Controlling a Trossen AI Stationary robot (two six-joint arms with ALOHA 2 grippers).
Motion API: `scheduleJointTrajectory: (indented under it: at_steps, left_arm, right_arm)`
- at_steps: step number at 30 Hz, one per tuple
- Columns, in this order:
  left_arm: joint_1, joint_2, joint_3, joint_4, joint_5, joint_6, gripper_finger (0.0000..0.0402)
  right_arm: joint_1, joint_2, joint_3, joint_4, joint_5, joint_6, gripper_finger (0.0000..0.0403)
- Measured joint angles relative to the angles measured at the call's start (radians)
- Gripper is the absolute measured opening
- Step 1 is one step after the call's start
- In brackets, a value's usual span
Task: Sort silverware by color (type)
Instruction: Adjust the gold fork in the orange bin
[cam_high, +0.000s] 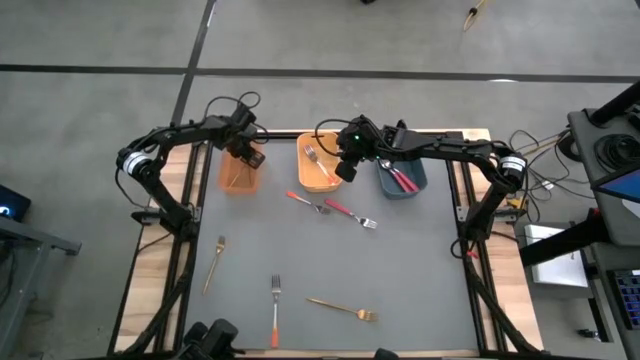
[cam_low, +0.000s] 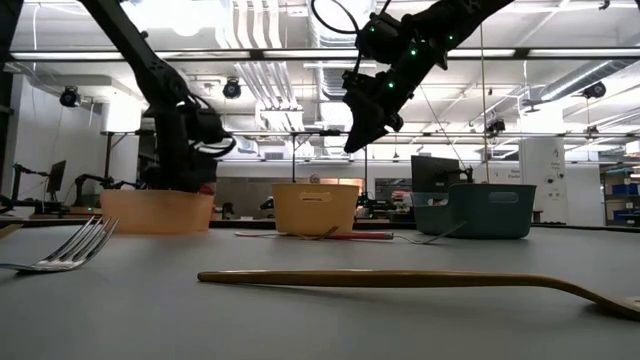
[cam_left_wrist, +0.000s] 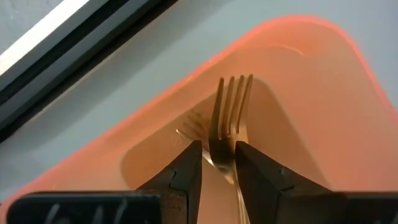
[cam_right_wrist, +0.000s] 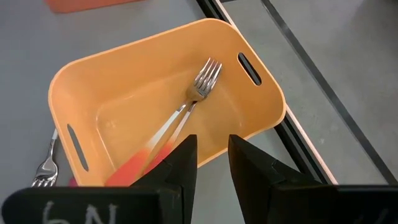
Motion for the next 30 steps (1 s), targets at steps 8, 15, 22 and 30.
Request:
scheduleJointTrajectory:
  at_steps: [8, 15, 22, 30]
  left_arm:
    - [0.000, 0.000, -0.013, 0.023, 0.000, -0.016, 0.0079]
    - [0.000, 0.000, -0.013, 0.024, 0.000, -0.019, 0.0079]
    - [-0.001, 0.000, -0.014, 0.027, -0.002, -0.019, 0.0078]
    - [-0.001, 0.000, -0.015, 0.029, -0.005, -0.024, 0.0077]
  right_arm:
    - [0.000, 0.000, 0.000, 0.000, 0.000, 0.000, 0.0082]
    - [0.000, 0.000, 0.000, 0.000, 0.000, 0.000, 0.0082]
    - [0.000, 0.000, 0.000, 0.000, 0.000, 0.000, 0.0082]
    - [0.000, 0.000, 0.000, 0.000, 0.000, 0.000, 0.0082]
